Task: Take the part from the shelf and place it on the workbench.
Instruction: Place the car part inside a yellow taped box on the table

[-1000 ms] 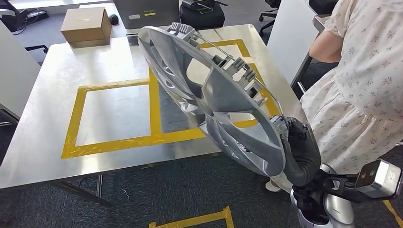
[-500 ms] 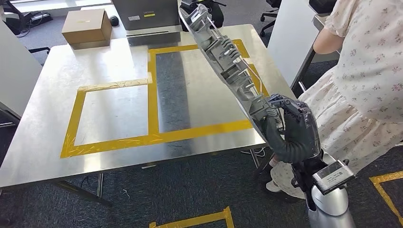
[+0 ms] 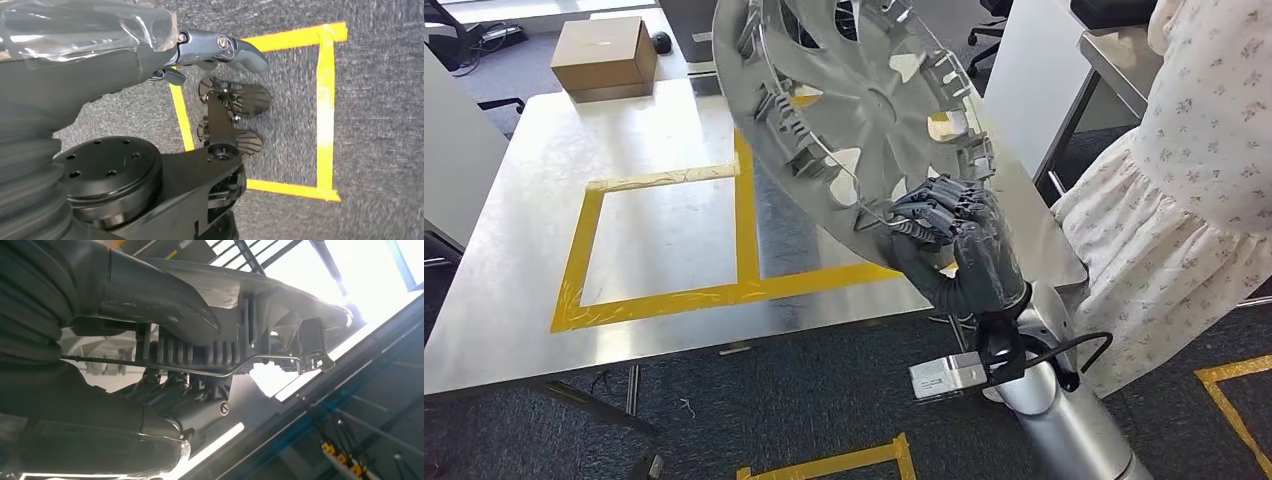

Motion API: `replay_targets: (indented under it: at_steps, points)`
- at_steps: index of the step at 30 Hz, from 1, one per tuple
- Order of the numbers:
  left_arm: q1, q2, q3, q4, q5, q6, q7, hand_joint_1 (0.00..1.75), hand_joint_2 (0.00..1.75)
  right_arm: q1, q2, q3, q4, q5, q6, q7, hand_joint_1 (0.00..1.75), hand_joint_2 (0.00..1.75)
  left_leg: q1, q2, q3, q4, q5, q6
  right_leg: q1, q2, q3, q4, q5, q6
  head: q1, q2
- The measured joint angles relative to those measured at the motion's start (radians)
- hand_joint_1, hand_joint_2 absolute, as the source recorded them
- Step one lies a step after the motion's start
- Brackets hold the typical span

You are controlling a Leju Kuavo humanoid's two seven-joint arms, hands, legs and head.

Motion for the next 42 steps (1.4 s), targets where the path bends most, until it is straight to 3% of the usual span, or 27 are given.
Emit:
replay_targets:
  at_steps: [2,4,6,7,9,11,12,16,18,20,21,22,23,25,27,31,33,35,36,37,38,40,42]
  points:
    - [-0.003,-0.003,-0.004,-0.004,-0.004,-0.005,0.003,0.0,1.75,-0.023,-0.007,0.036,0.041,0.006,-0.015,0.004,1.75,1.75,0.005,0.002,0.009,-0.015,0.011,0.01,0.0,-0.001,-0.03,0.06,-0.03,-0.001,0.001,0.0]
    - [-0.005,-0.006,-0.008,-0.006,-0.006,-0.008,0.007,0.0,1.75,-0.041,-0.017,0.07,0.084,0.009,-0.027,0.008,1.75,1.75,0.004,0.002,0.007,-0.016,0.014,0.014,-0.003,-0.002,-0.094,0.193,-0.082,-0.006,0.002,0.0]
    - [-0.005,-0.008,-0.012,-0.007,-0.008,-0.01,0.01,0.0,1.75,-0.05,-0.027,0.101,0.123,0.012,-0.032,0.011,1.75,1.75,0.003,0.001,0.005,-0.014,0.014,0.014,-0.005,-0.002,-0.142,0.284,-0.105,0.001,0.001,0.0]
    - [-0.005,-0.009,-0.013,-0.007,-0.009,-0.012,0.011,0.0,1.75,-0.054,-0.031,0.116,0.141,0.016,-0.032,0.013,1.75,1.75,0.003,0.0,0.005,-0.012,0.013,0.013,-0.005,-0.002,-0.139,0.273,-0.094,0.01,0.002,0.0]
    - [-0.005,-0.011,-0.017,-0.009,-0.014,-0.017,0.013,0.0,1.75,-0.065,-0.036,0.141,0.168,0.027,-0.033,0.021,1.75,1.75,0.003,-0.002,0.004,-0.007,0.01,0.008,-0.008,-0.005,-0.081,0.147,-0.039,0.027,0.002,0.0]
    - [-0.005,-0.013,-0.02,-0.01,-0.018,-0.022,0.014,0.0,1.75,-0.078,-0.041,0.165,0.194,0.034,-0.033,0.03,1.75,1.75,-0.001,-0.004,-0.001,0.003,0.004,-0.001,-0.006,-0.008,-0.023,0.031,0.001,0.025,0.001,0.0]
    - [-0.005,-0.013,-0.022,-0.011,-0.019,-0.025,0.016,0.0,1.75,-0.084,-0.043,0.177,0.209,0.036,-0.033,0.035,1.75,1.75,-0.003,-0.004,-0.005,0.006,0.003,-0.005,-0.004,-0.009,-0.013,0.007,0.009,0.018,0.001,0.0]
    - [-0.005,-0.014,-0.029,-0.012,-0.026,-0.028,0.021,0.0,1.75,-0.121,-0.047,0.224,0.284,0.043,-0.032,0.054,1.75,1.75,0.001,-0.003,-0.019,0.027,-0.012,-0.023,-0.007,-0.007,-0.013,0.0,0.015,-0.007,0.0,0.0]
    - [-0.006,-0.014,-0.034,-0.012,-0.028,-0.031,0.023,0.0,1.75,-0.139,-0.045,0.244,0.33,0.044,-0.033,0.062,1.75,1.75,0.005,-0.001,-0.059,0.115,-0.064,-0.035,-0.011,-0.007,-0.011,-0.002,0.017,-0.016,-0.001,0.0]
    - [-0.006,-0.014,-0.038,-0.012,-0.028,-0.034,0.026,0.0,1.75,-0.151,-0.043,0.261,0.378,0.046,-0.035,0.07,1.75,1.75,0.009,-0.001,-0.12,0.247,-0.121,-0.043,-0.01,-0.007,-0.012,-0.002,0.017,-0.02,-0.001,0.0]
    - [-0.005,-0.014,-0.039,-0.012,-0.029,-0.035,0.027,0.0,1.75,-0.156,-0.042,0.269,0.401,0.048,-0.037,0.074,1.75,1.75,0.01,-0.001,-0.14,0.288,-0.13,-0.045,-0.009,-0.007,-0.012,-0.001,0.017,-0.02,-0.001,0.0]
    - [-0.005,-0.014,-0.04,-0.012,-0.029,-0.036,0.029,0.0,1.75,-0.162,-0.041,0.276,0.424,0.05,-0.04,0.077,1.75,1.75,0.011,-0.001,-0.141,0.289,-0.119,-0.045,-0.009,-0.007,-0.012,-0.001,0.017,-0.02,-0.001,0.0]
    - [-0.006,-0.014,-0.041,-0.012,-0.029,-0.036,0.031,0.0,1.75,-0.167,-0.039,0.282,0.445,0.053,-0.044,0.08,1.75,1.75,0.011,-0.001,-0.123,0.251,-0.091,-0.043,-0.009,-0.007,-0.011,-0.001,0.017,-0.02,-0.001,0.0]
    - [-0.007,-0.013,-0.041,-0.012,-0.03,-0.037,0.033,0.0,1.75,-0.18,-0.033,0.293,0.483,0.061,-0.053,0.088,1.75,1.75,0.009,-0.001,-0.053,0.113,-0.028,-0.035,-0.007,-0.005,-0.009,-0.001,0.017,-0.019,-0.001,0.0]
    - [-0.01,-0.013,-0.041,-0.012,-0.031,-0.038,0.036,0.0,1.75,-0.194,-0.025,0.301,0.515,0.076,-0.068,0.096,1.75,1.75,0.004,-0.001,-0.009,0.026,-0.006,-0.025,-0.003,-0.004,-0.014,0.0,0.02,-0.014,-0.001,0.0]
    - [-0.015,-0.014,-0.044,-0.013,-0.037,-0.042,0.042,0.0,1.75,-0.232,-0.007,0.323,0.589,0.12,-0.1,0.103,1.75,1.75,0.003,0.001,-0.004,0.005,0.001,-0.003,-0.003,-0.004,-0.031,0.008,0.019,0.003,0.0,0.0]
    - [-0.02,-0.015,-0.048,-0.014,-0.038,-0.043,0.043,0.0,1.75,-0.256,0.001,0.338,0.635,0.144,-0.112,0.106,1.75,1.75,0.007,0.002,0.0,-0.005,0.009,0.008,-0.003,-0.005,-0.07,0.088,-0.019,0.0,0.001,0.0]
    - [-0.022,-0.016,-0.051,-0.014,-0.038,-0.044,0.044,0.0,1.75,-0.273,0.008,0.357,0.682,0.163,-0.12,0.109,1.75,1.75,0.006,0.002,-0.001,-0.005,0.01,0.011,-0.004,-0.005,-0.137,0.23,-0.072,-0.006,0.001,0.0]
    - [-0.022,-0.016,-0.053,-0.014,-0.038,-0.045,0.044,0.0,1.75,-0.278,0.013,0.365,0.704,0.17,-0.121,0.11,1.75,1.75,0.005,0.002,-0.001,-0.005,0.01,0.012,-0.004,-0.005,-0.162,0.282,-0.086,-0.004,0.001,0.0]
    - [-0.022,-0.016,-0.054,-0.014,-0.038,-0.045,0.044,0.0,1.75,-0.282,0.018,0.373,0.727,0.177,-0.123,0.111,1.75,1.75,0.005,0.001,-0.001,-0.005,0.01,0.012,-0.004,-0.006,-0.169,0.297,-0.085,0.001,0.001,0.0]
    - [-0.022,-0.017,-0.056,-0.014,-0.038,-0.046,0.045,0.0,1.75,-0.287,0.025,0.381,0.749,0.184,-0.124,0.111,1.75,1.75,0.005,0.0,-0.001,-0.004,0.01,0.011,-0.004,-0.006,-0.155,0.267,-0.069,0.009,0.001,0.0]
    - [-0.022,-0.018,-0.057,-0.014,-0.037,-0.053,0.045,0.0,1.75,-0.3,0.038,0.396,0.788,0.199,-0.128,0.113,1.75,1.75,0.004,-0.001,-0.002,0.001,0.007,0.007,-0.004,-0.007,-0.083,0.122,-0.016,0.02,0.002,0.0]
    - [-0.023,-0.017,-0.057,-0.015,-0.036,-0.063,0.046,0.0,1.75,-0.312,0.054,0.411,0.827,0.217,-0.14,0.114,1.75,1.75,0.001,-0.002,-0.009,0.009,0.003,-0.002,-0.001,-0.009,-0.031,0.017,0.016,0.015,0.001,0.0]
